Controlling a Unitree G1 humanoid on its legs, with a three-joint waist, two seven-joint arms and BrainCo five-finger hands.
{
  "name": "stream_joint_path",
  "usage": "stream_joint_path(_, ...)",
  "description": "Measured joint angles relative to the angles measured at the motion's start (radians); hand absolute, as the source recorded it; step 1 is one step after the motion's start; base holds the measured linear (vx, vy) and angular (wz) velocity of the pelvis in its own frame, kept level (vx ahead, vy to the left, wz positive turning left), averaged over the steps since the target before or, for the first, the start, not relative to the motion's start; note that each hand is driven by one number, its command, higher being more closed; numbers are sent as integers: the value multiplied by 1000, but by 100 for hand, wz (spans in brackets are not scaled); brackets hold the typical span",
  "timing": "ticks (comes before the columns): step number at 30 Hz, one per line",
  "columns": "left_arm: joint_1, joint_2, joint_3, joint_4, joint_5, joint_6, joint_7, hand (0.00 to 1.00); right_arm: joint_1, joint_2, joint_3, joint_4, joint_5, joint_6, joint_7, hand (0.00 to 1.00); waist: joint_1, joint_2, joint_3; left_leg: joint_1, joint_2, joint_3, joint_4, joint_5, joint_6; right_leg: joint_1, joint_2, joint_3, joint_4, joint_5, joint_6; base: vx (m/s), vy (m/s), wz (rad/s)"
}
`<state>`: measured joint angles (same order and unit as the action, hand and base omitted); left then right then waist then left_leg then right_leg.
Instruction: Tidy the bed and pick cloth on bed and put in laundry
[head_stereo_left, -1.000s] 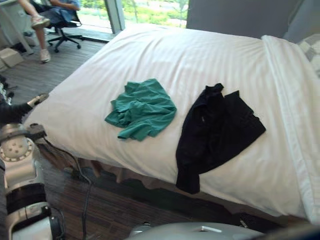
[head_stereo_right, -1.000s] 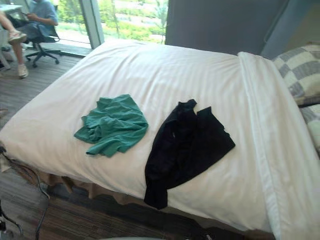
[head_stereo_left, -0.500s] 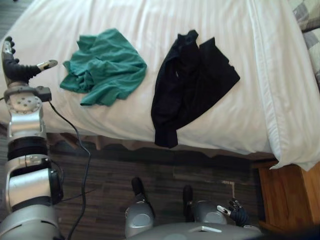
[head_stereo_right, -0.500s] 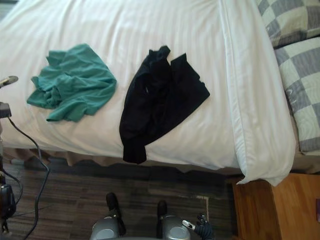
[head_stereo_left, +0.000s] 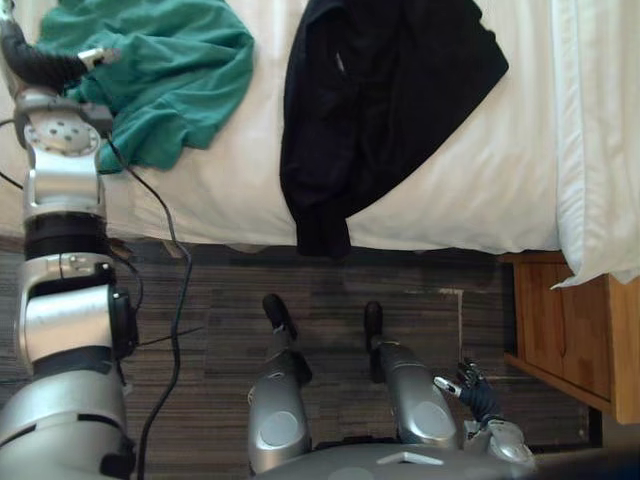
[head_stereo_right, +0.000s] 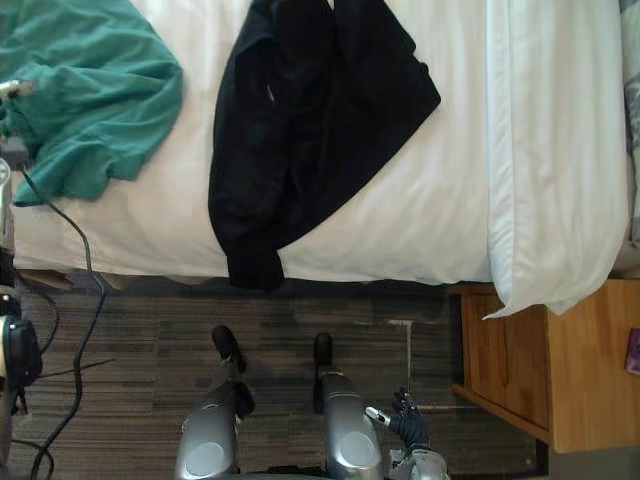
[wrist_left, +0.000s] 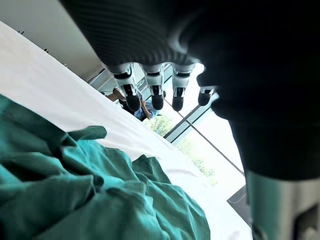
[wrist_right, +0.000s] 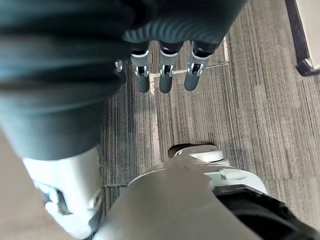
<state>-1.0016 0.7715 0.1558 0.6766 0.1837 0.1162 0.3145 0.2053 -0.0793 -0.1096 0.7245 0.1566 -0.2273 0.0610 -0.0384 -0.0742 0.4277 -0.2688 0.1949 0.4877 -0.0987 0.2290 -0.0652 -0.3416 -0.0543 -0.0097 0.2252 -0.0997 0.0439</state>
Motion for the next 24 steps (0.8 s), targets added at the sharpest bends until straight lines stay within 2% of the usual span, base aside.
stream_joint_path(3,-59,-38,-9,-6,44,44,-2,0,-14,0,0,-51,45,-21,15,0,-6,0,33,-45,1,3,16,-4,11,-47,-4,1,24,-4,3,-2,-14,3)
stream_joint_path(6,-64,-59,-40,-4,51,91,-12,0,-37,-7,0,-112,75,-39,17,0,-10,-7,74,-107,16,19,94,-49,18,-97,-15,12,51,-10,5,5,-13,-4)
stream_joint_path(10,-67,-63,-39,-11,211,135,-31,0,-86,-11,0,-172,112,-45,17,0,-29,-7,92,-178,25,36,147,-56,27,-159,-20,24,67,-9,7,25,-9,0)
stream_joint_path(11,-65,-65,-39,-17,233,142,-44,100,-90,-11,0,-180,116,-45,17,0,-30,-6,94,-182,30,43,158,-60,28,-160,-19,24,70,-9,7,34,-22,0)
stream_joint_path(16,-30,-73,-39,-71,361,217,-146,100,-151,-37,0,-231,134,-53,15,0,-27,5,99,-238,62,56,264,-117,34,-188,-11,36,79,-9,7,-4,-13,-9)
stream_joint_path(19,-19,-65,-42,-71,354,228,-158,100,-173,-63,1,-270,138,-59,-3,0,-30,16,103,-266,71,64,358,-173,46,-213,-14,57,128,-30,23,-35,21,-16)
stream_joint_path(21,3,-62,-42,-71,331,204,-158,100,-173,-76,4,-309,146,-78,-30,0,-32,25,103,-285,84,62,425,-211,52,-226,-16,71,162,-43,29,-23,26,-13)
stream_joint_path(23,33,-49,-41,-71,246,133,-151,100,-172,-93,12,-368,146,-106,-74,0,-33,29,102,-300,89,53,475,-242,58,-236,-20,82,189,-54,38,-20,63,-9)
stream_joint_path(24,60,-40,-41,-73,193,75,-141,100,-172,-103,11,-418,146,-123,-103,0,-32,31,102,-307,94,50,499,-258,63,-237,-22,82,199,-57,42,-11,60,1)
